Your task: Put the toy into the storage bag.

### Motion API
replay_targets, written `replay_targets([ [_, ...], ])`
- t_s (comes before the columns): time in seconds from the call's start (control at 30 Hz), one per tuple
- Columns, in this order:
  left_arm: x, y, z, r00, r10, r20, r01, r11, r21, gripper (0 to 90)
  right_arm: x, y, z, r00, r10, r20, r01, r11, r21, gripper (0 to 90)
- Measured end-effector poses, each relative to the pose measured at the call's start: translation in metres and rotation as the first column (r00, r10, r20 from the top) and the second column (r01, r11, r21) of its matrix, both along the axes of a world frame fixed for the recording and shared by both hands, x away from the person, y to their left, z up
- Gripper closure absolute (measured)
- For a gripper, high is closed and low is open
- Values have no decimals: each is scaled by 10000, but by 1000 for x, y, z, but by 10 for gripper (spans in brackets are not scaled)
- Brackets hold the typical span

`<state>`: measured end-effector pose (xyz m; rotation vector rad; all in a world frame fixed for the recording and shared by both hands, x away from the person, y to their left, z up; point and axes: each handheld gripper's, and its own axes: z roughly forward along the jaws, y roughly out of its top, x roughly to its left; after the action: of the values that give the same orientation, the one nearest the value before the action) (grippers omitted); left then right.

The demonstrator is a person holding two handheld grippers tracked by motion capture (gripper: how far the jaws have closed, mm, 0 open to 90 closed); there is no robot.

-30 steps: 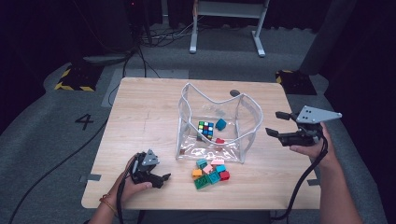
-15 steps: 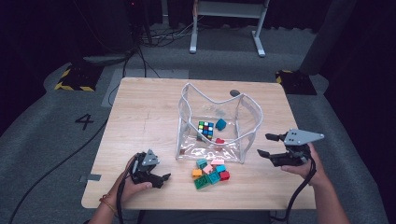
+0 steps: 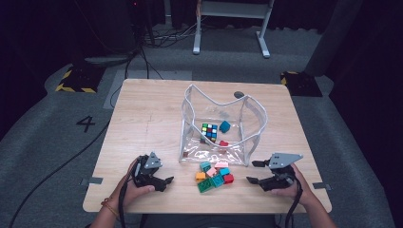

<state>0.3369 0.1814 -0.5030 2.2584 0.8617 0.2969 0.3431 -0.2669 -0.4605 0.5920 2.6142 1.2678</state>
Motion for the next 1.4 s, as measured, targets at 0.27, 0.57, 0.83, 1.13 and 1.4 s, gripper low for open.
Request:
replay_targets([
  [0.27, 0, 0, 0, 10000, -3, 1, 3, 10000, 4, 121, -4, 31, -23, 9970, 771, 47, -769, 9964, -343, 370],
  [0.57, 0, -1, 0, 9999, -60, -111, 60, 10000, -48, 117, -2, 52, -30, 9935, 1131, 112, -1124, 9925, -474, 410],
  [0.83, 1, -1, 0, 9999, -58, -89, 58, 10000, -17, 116, -6, 67, -37, 9919, 1263, -102, -1267, 9887, -802, 524],
  [1.13, 1, -1, 0, 9999, -73, -101, 72, 10000, -46, 116, -9, 65, -38, 9910, 1341, -41, -1340, 9879, -783, 631],
  [1.4, 1, -1, 0, 9999, -69, -97, 69, 10000, -36, 117, -8, 52, -35, 9893, 1432, 265, -1413, 9880, -627, 632],
])
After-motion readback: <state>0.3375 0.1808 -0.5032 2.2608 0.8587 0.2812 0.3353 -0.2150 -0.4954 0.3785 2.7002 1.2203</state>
